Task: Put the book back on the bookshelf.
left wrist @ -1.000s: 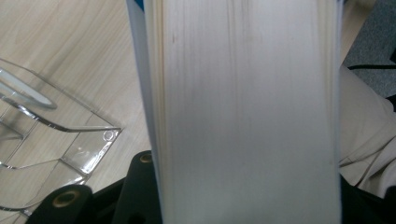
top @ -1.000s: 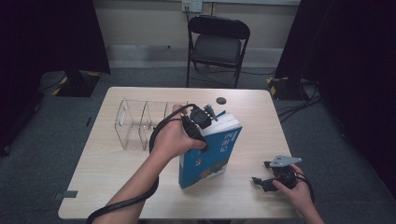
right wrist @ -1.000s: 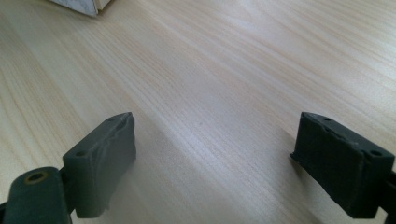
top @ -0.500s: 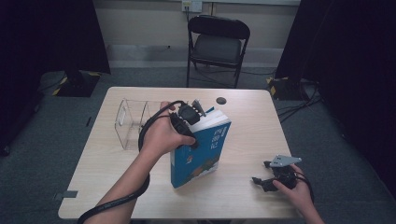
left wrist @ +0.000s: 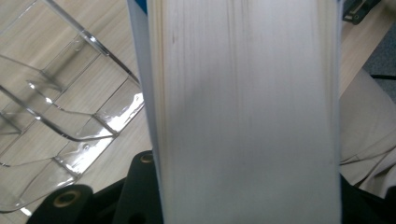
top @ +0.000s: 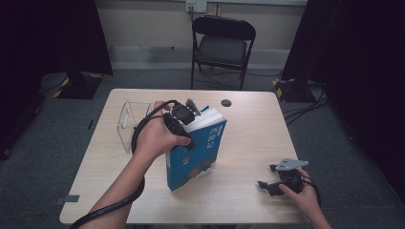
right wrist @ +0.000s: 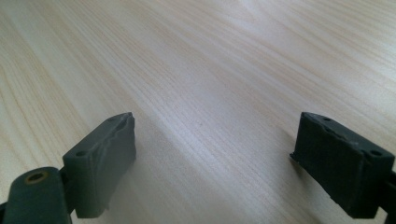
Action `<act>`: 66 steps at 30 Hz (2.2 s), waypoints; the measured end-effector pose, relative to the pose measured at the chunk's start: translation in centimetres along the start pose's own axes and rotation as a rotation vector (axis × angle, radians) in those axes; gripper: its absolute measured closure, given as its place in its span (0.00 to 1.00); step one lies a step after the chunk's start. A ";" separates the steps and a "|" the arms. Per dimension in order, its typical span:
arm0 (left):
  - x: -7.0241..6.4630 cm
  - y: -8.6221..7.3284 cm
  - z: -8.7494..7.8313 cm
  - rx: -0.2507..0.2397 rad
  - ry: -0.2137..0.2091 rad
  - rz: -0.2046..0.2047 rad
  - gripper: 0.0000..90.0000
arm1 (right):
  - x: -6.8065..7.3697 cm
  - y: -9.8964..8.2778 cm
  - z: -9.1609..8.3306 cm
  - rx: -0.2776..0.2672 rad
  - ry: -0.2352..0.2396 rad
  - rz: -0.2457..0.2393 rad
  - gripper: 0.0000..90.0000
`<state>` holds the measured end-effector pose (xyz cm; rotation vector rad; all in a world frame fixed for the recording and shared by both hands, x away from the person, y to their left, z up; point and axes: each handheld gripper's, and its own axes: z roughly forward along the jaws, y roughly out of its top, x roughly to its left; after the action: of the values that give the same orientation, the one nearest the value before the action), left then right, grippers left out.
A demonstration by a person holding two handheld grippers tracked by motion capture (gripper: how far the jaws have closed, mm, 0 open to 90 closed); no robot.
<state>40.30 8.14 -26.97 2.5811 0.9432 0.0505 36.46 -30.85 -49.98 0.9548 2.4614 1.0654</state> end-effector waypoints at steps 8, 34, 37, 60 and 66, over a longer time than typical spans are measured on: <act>0.7 -0.9 -0.7 -0.023 0.005 -0.048 0.69 | 0.0 0.0 0.0 -0.001 0.003 -0.004 0.13; 3.0 -3.2 -2.5 -0.028 0.031 -0.129 0.69 | 0.0 0.0 0.0 0.003 0.007 -0.002 0.13; 3.1 -3.2 -2.6 -0.026 0.021 -0.138 0.69 | 0.0 0.0 0.0 0.003 0.006 -0.003 0.13; 4.4 -5.8 -4.6 -0.022 0.040 -0.198 0.69 | 0.0 0.0 0.0 0.003 0.007 -0.001 0.13; 5.0 -6.2 -4.8 -0.029 0.040 -0.223 0.69 | 0.0 0.0 0.0 0.004 0.009 -0.001 0.13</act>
<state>39.59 17.32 -25.39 2.4408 1.2290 0.0550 36.52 -30.85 -49.97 0.9521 2.4723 1.0671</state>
